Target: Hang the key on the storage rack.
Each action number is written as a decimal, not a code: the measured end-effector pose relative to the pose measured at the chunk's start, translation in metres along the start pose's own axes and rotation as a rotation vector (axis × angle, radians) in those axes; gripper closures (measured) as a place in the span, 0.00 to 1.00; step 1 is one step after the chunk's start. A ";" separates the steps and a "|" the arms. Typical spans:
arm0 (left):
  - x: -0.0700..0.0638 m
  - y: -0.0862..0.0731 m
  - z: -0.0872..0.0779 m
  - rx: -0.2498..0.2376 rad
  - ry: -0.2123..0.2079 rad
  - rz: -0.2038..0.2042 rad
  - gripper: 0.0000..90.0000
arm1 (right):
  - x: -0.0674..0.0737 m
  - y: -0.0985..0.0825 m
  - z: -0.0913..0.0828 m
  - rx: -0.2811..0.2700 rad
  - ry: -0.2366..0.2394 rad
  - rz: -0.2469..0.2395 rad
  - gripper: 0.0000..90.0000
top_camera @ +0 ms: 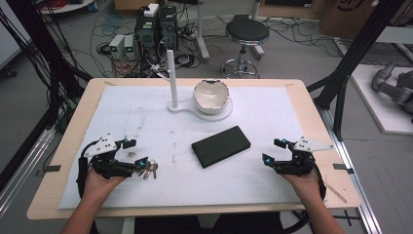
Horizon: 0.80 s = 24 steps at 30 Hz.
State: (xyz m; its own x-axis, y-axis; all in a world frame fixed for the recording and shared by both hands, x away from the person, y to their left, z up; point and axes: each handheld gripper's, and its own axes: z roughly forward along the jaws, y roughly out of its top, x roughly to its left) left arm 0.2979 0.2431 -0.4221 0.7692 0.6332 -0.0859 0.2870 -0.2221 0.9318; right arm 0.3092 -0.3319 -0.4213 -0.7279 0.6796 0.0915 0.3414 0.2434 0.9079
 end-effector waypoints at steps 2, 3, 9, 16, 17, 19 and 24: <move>0.001 -0.001 -0.001 -0.007 0.007 -0.006 0.18 | 0.000 0.000 0.001 0.001 0.000 -0.001 0.20; 0.001 -0.001 -0.001 -0.010 0.011 -0.012 0.18 | 0.000 0.000 0.001 0.002 0.002 -0.002 0.20; 0.007 -0.003 0.007 0.025 0.009 -0.041 0.18 | -0.001 -0.001 0.001 0.007 -0.006 0.001 0.20; 0.014 -0.001 0.022 0.062 0.004 -0.055 0.18 | 0.002 -0.002 -0.003 0.007 -0.010 -0.007 0.20; 0.014 -0.002 0.023 0.072 0.005 -0.056 0.18 | 0.003 -0.002 -0.003 0.008 -0.011 -0.009 0.20; 0.014 -0.003 0.027 0.104 0.004 -0.059 0.18 | 0.004 -0.002 -0.003 0.010 -0.009 -0.007 0.20; 0.015 -0.007 0.036 0.175 0.000 -0.090 0.24 | 0.004 -0.001 0.000 0.011 -0.011 -0.018 0.20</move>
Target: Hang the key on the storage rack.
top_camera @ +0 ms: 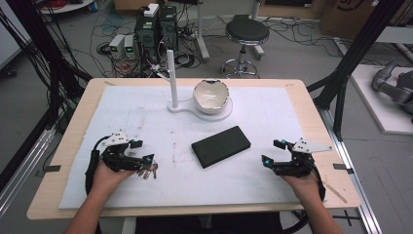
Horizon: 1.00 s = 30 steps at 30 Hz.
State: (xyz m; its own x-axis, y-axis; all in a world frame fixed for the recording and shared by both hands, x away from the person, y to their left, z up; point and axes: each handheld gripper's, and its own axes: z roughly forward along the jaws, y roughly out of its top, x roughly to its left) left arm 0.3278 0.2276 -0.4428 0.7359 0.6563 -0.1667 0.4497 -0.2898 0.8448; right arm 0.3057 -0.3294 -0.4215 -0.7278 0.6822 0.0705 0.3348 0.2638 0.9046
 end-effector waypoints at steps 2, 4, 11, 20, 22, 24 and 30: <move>-0.001 -0.001 0.003 0.037 -0.015 -0.003 0.29 | 0.000 0.000 0.000 -0.002 -0.001 -0.003 0.20; -0.004 -0.002 0.006 0.064 -0.033 -0.001 0.39 | 0.000 0.000 -0.001 -0.004 -0.001 -0.005 0.20; -0.011 -0.001 0.009 0.112 -0.049 0.003 0.68 | 0.001 0.000 -0.001 -0.003 -0.002 -0.008 0.20; -0.016 0.000 0.009 0.140 -0.051 0.001 0.88 | 0.002 0.000 0.000 0.004 0.001 -0.022 0.21; -0.015 -0.001 0.007 0.131 -0.053 -0.012 0.92 | 0.002 0.000 0.000 0.003 0.002 -0.023 0.21; -0.015 -0.001 0.005 0.121 -0.057 -0.018 0.97 | 0.003 0.000 0.001 0.005 0.006 -0.025 0.21; -0.018 0.001 0.003 0.113 -0.064 0.005 0.98 | 0.004 0.000 0.002 0.010 0.009 -0.031 0.21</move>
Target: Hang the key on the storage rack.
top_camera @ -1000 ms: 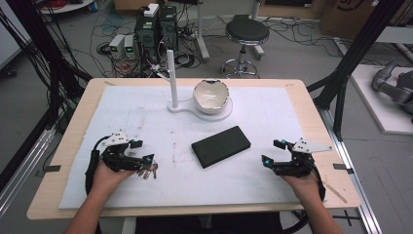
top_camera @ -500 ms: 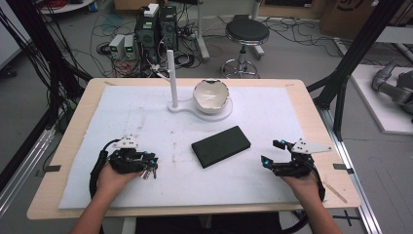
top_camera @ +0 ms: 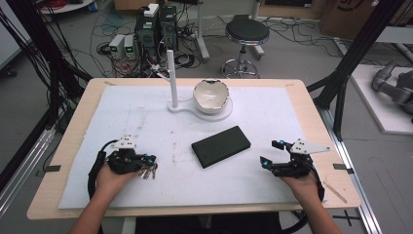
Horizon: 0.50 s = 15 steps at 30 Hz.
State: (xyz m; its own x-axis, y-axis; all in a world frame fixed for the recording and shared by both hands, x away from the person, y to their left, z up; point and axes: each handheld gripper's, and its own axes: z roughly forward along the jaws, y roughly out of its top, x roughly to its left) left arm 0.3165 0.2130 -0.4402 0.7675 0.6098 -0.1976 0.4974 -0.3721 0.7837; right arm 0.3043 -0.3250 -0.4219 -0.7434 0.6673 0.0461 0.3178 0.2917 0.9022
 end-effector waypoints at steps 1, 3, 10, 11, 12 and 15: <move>-0.001 0.001 -0.001 -0.005 0.000 0.006 0.98 | 0.000 0.000 0.000 0.000 0.002 -0.002 0.21; -0.005 0.004 -0.005 -0.029 -0.003 0.033 0.98 | 0.001 0.000 0.000 0.003 0.005 -0.001 0.21; -0.017 0.022 -0.023 -0.127 -0.023 0.051 0.98 | 0.001 0.001 0.000 -0.006 0.003 0.000 0.21; -0.017 0.022 -0.023 -0.127 -0.023 0.051 0.98 | 0.001 0.001 -0.001 -0.005 0.003 0.002 0.21; -0.017 0.027 -0.025 -0.132 -0.023 0.059 0.98 | 0.002 0.002 -0.001 -0.009 0.002 0.004 0.21; -0.017 0.043 -0.030 -0.146 -0.028 0.067 0.98 | 0.002 0.003 0.000 -0.016 -0.001 0.004 0.21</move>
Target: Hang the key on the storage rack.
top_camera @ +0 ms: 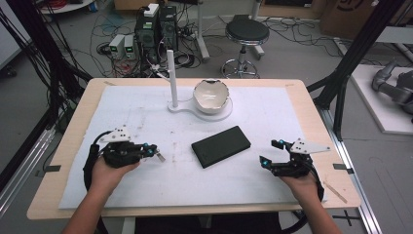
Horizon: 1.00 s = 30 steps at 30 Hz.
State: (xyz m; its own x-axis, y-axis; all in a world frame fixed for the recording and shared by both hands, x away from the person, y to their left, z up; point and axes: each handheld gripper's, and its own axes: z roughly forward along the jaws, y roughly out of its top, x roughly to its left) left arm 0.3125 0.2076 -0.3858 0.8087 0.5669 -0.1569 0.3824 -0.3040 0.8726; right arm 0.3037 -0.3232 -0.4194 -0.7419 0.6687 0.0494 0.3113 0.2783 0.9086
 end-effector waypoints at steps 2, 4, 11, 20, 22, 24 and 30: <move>-0.001 0.023 -0.001 -0.012 0.002 0.032 0.98 | 0.000 0.001 0.000 -0.005 0.000 0.007 0.21; -0.001 0.031 -0.001 -0.020 -0.003 0.038 0.98 | 0.001 0.002 0.001 -0.011 -0.002 0.010 0.21; -0.004 0.086 -0.001 -0.048 -0.027 0.101 0.98 | 0.001 0.002 0.002 -0.008 -0.001 0.003 0.21; 0.013 0.141 0.000 -0.064 0.018 0.135 0.98 | -0.002 0.000 0.001 -0.004 -0.012 0.008 0.21; 0.018 0.151 0.002 -0.076 0.032 0.135 0.98 | -0.001 0.000 0.002 -0.001 -0.010 0.011 0.21; 0.024 0.161 0.005 -0.082 0.048 0.147 0.98 | 0.000 0.001 0.005 0.002 -0.012 0.007 0.21; 0.038 0.181 0.016 -0.102 0.067 0.137 0.98 | 0.003 0.002 0.009 0.012 -0.013 -0.010 0.21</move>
State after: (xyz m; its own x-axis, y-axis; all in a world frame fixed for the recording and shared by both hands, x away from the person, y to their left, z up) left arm 0.4197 0.1616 -0.2408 0.8174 0.5760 -0.0048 0.2201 -0.3047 0.9267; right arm 0.3073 -0.3144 -0.4211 -0.7372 0.6748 0.0344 0.3105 0.2932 0.9042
